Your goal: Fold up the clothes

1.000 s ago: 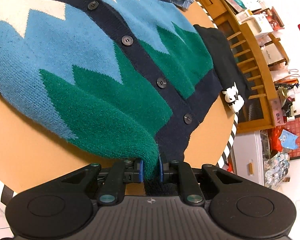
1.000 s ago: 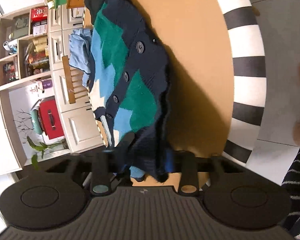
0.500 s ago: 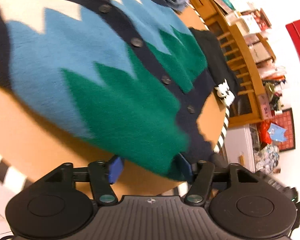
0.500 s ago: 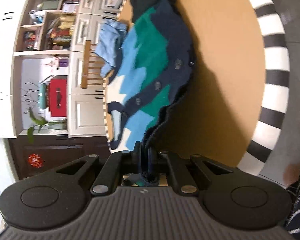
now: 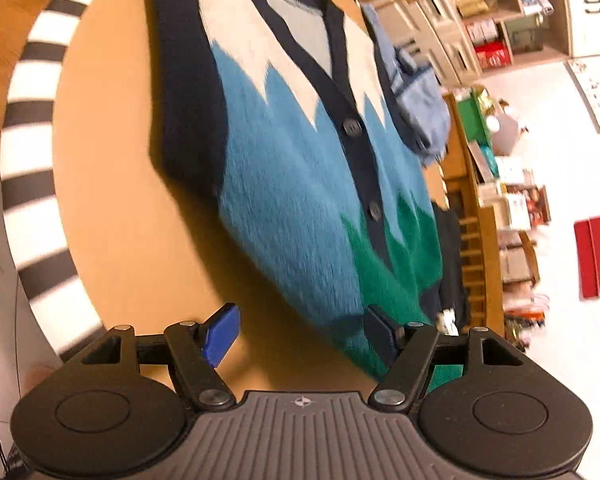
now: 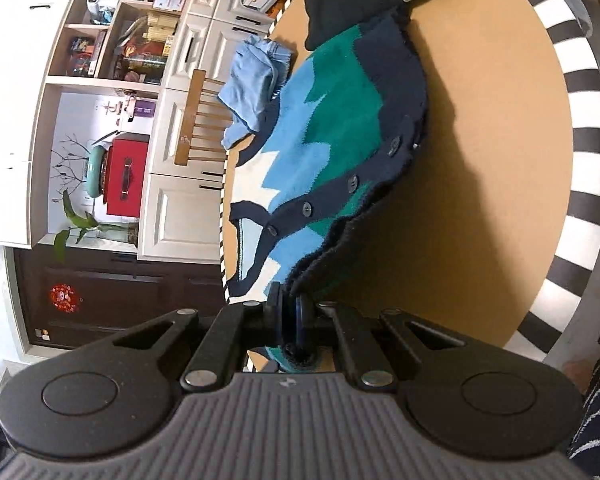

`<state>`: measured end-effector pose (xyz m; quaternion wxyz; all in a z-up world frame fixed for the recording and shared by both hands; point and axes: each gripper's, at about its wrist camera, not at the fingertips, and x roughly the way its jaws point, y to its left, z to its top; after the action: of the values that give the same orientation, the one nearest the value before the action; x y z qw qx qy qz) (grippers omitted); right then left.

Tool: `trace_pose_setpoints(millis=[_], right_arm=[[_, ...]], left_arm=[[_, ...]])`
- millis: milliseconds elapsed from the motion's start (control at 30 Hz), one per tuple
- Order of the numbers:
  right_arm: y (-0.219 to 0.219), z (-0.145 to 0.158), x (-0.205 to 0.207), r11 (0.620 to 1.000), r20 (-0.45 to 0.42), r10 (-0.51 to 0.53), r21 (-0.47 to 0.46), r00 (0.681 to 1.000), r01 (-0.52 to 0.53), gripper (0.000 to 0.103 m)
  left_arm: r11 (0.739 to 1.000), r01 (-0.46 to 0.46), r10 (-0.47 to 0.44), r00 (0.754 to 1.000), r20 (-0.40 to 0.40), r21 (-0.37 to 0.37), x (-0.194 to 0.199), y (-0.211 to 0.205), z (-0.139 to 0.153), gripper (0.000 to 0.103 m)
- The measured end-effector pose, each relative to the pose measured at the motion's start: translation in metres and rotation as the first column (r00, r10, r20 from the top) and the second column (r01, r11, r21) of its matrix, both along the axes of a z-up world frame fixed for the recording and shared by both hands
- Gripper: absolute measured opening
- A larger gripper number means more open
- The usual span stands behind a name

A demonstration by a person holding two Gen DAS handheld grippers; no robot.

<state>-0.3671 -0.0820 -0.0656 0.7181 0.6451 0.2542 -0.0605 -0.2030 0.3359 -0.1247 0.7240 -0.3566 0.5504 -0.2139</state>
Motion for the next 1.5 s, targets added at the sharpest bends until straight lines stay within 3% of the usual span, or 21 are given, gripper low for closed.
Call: trace_pose_setpoints(millis=[233,433,567,733,933,1033,1200,1233,1267,1300,1367,1500], right_arm=[[-0.002,-0.004,0.001,0.997,0.028,-0.028,0.077,0.999,0.026,0.006],[-0.015,0.004,0.011,0.980,0.118,-0.039,0.201,0.992,0.015,0.006],[-0.022,0.016,0.023,0.979,0.145,-0.004,0.201,0.989,-0.026,0.006],[-0.032,0.018,0.029,0.977,0.141,0.010,0.208,0.990,-0.040,0.006],[-0.032,0.014,0.026,0.978,0.119,0.002,0.205,0.993,-0.026,0.006],[-0.026,0.014,0.024,0.982,0.111,-0.020,0.187,0.994,-0.001,0.006],[-0.010,0.005,0.020,0.978,0.073,-0.121,0.178,0.990,0.107,0.006],[-0.006,0.000,0.018,0.975,0.063,-0.144,0.182,0.988,0.130,0.006],[-0.002,-0.005,0.016,0.969,0.049,-0.172,0.189,0.984,0.160,0.006],[0.002,-0.010,0.015,0.964,0.036,-0.192,0.195,0.981,0.181,0.006],[0.010,-0.019,0.011,0.958,0.013,-0.227,0.183,0.974,0.221,0.006],[0.021,-0.043,0.004,0.949,-0.064,-0.282,0.130,0.957,0.289,0.006]], left_arm=[[0.990,-0.122,0.120,0.992,-0.040,-0.075,0.017,0.007,-0.010,0.075],[0.954,-0.263,0.251,0.963,-0.095,-0.142,0.021,0.012,-0.022,0.080],[0.918,-0.351,0.339,0.936,-0.090,-0.184,0.016,0.009,-0.030,0.080],[0.853,-0.475,0.474,0.878,-0.057,-0.216,0.026,0.019,-0.038,0.080],[0.825,-0.540,0.550,0.835,0.015,-0.164,0.065,0.064,-0.039,0.081],[0.838,-0.528,0.539,0.841,0.056,-0.135,0.091,0.095,-0.039,0.080],[0.883,-0.469,0.469,0.875,0.117,-0.029,0.142,0.132,-0.024,0.077],[0.892,-0.452,0.449,0.885,0.125,-0.005,0.151,0.138,-0.021,0.073],[0.907,-0.421,0.415,0.899,0.140,0.020,0.158,0.141,-0.018,0.055],[0.925,-0.377,0.366,0.918,0.156,0.049,0.165,0.142,-0.015,0.030],[0.954,-0.283,0.263,0.948,0.180,0.100,0.176,0.142,-0.012,0.005],[0.969,-0.186,0.145,0.962,0.230,0.166,0.186,0.138,-0.004,0.004]])
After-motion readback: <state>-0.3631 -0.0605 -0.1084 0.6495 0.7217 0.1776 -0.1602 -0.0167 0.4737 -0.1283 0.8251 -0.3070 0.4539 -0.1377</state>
